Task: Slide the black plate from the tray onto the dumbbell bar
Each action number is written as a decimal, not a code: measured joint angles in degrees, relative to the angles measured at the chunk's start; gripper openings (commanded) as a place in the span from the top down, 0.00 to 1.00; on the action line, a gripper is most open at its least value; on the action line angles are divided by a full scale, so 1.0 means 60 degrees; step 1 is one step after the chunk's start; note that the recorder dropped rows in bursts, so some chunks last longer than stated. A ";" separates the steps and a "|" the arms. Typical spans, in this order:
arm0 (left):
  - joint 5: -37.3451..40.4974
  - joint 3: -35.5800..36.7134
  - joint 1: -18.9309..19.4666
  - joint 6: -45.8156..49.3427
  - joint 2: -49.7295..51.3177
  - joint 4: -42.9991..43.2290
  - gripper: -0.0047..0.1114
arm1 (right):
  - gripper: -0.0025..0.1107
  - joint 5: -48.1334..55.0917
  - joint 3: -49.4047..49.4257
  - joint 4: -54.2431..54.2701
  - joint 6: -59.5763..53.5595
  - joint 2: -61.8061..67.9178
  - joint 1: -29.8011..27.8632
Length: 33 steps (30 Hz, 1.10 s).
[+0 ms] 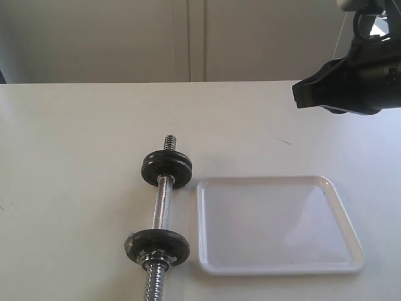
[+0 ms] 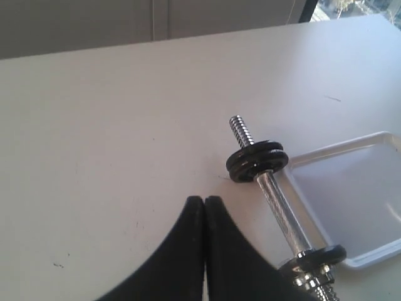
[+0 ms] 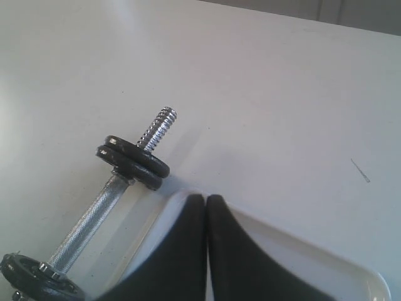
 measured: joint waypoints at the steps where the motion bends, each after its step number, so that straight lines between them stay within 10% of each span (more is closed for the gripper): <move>1: 0.0000 0.0000 0.0000 0.0000 -0.0294 0.0000 0.96 | 0.98 0.0000 0.0000 0.0000 0.0000 0.0000 0.0000; 16: -0.0489 0.0330 0.0000 0.0700 -0.3098 0.0000 0.96 | 0.98 0.0000 0.0000 0.0000 0.0000 0.0000 0.0000; 33: -0.5212 0.6813 0.1228 0.1915 -0.5511 -0.0802 0.96 | 0.98 0.0000 0.0000 0.0000 0.0000 0.0000 0.0000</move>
